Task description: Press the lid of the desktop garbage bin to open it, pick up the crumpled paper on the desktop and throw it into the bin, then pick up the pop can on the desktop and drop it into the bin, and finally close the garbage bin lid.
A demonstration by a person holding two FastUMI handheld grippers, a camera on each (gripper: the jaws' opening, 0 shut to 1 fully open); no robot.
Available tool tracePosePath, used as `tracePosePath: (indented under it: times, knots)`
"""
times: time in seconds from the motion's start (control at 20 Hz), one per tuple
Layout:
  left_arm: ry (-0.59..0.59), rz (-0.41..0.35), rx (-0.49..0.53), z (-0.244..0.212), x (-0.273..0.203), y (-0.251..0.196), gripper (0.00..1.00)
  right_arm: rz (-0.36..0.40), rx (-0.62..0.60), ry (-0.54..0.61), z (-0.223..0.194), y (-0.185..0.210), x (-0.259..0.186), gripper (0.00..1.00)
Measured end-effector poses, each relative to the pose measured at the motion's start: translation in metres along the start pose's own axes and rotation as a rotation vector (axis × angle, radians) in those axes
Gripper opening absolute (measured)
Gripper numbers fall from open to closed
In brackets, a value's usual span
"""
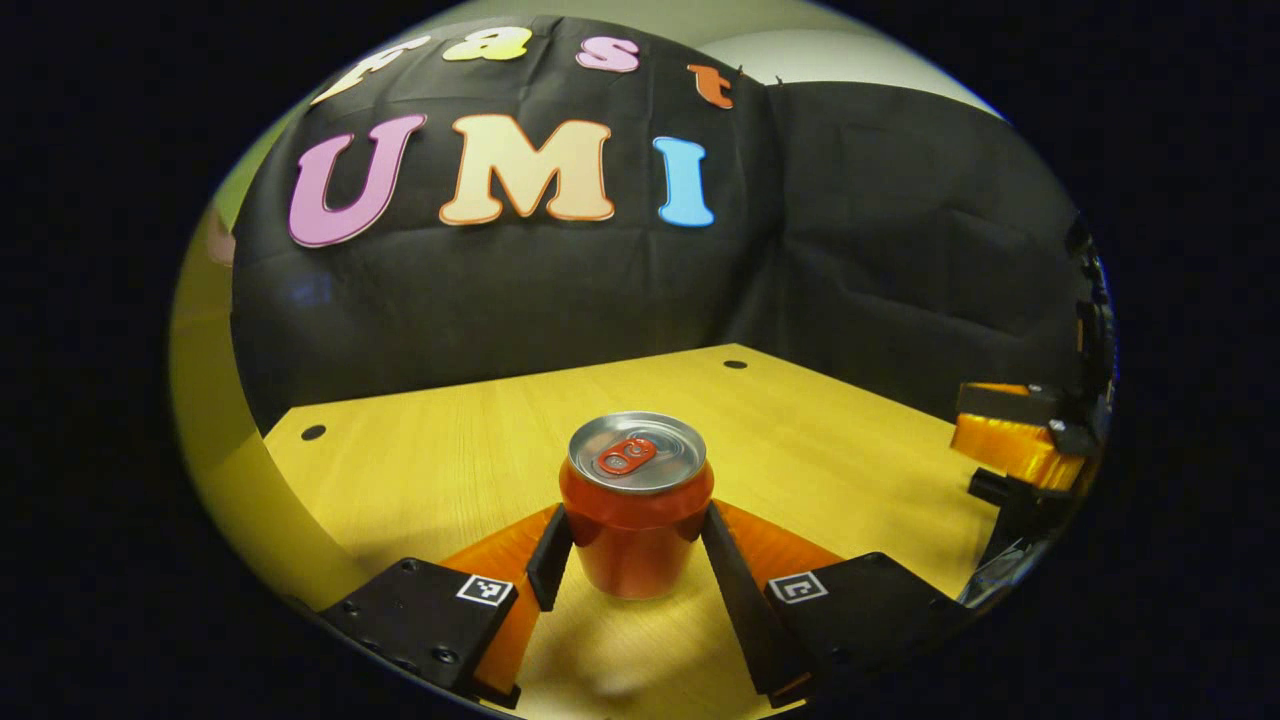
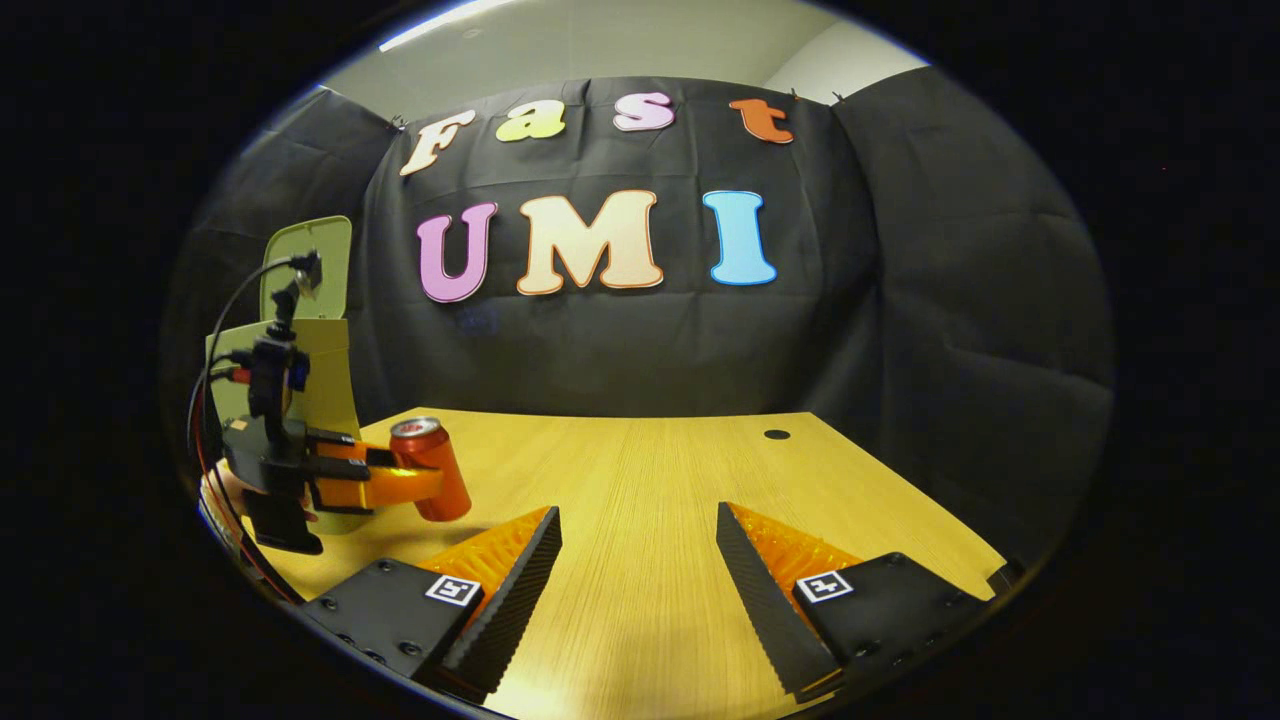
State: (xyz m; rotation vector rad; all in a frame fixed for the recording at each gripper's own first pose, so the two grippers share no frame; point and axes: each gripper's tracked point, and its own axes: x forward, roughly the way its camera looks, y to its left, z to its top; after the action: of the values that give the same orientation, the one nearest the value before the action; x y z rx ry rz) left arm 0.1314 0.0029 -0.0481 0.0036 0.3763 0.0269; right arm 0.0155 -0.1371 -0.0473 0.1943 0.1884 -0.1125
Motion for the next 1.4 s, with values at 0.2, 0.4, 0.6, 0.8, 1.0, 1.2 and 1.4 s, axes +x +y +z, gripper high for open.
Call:
tracePosePath:
  times: [0.2,0.4,0.6,0.8,1.0,1.2,1.4]
  knots:
    - [-0.046,-0.054,-0.020,0.055,-0.030,-0.019,0.77,0.008,0.007,0.016,-0.006,0.005,0.003,0.98]
    - [-0.104,-0.059,0.011,0.118,-0.066,-0.019,0.77,0.024,-0.013,0.027,-0.011,0.013,0.009,0.98]
    - [-0.180,0.034,0.094,0.174,-0.107,0.013,0.77,0.060,-0.015,0.040,-0.015,0.029,0.015,0.98]
    - [-0.238,0.161,0.157,0.209,-0.153,0.059,0.76,0.077,-0.033,0.054,-0.018,0.037,0.018,0.98]
    - [-0.241,0.265,0.134,0.214,-0.194,0.109,0.77,0.083,-0.023,0.050,-0.016,0.038,0.018,0.98]
    - [-0.183,0.350,0.063,0.190,-0.217,0.161,0.77,0.076,0.004,0.037,-0.011,0.030,0.015,0.98]
    - [-0.121,0.396,0.022,0.160,-0.228,0.190,0.77,0.057,0.028,0.026,-0.007,0.021,0.012,0.98]
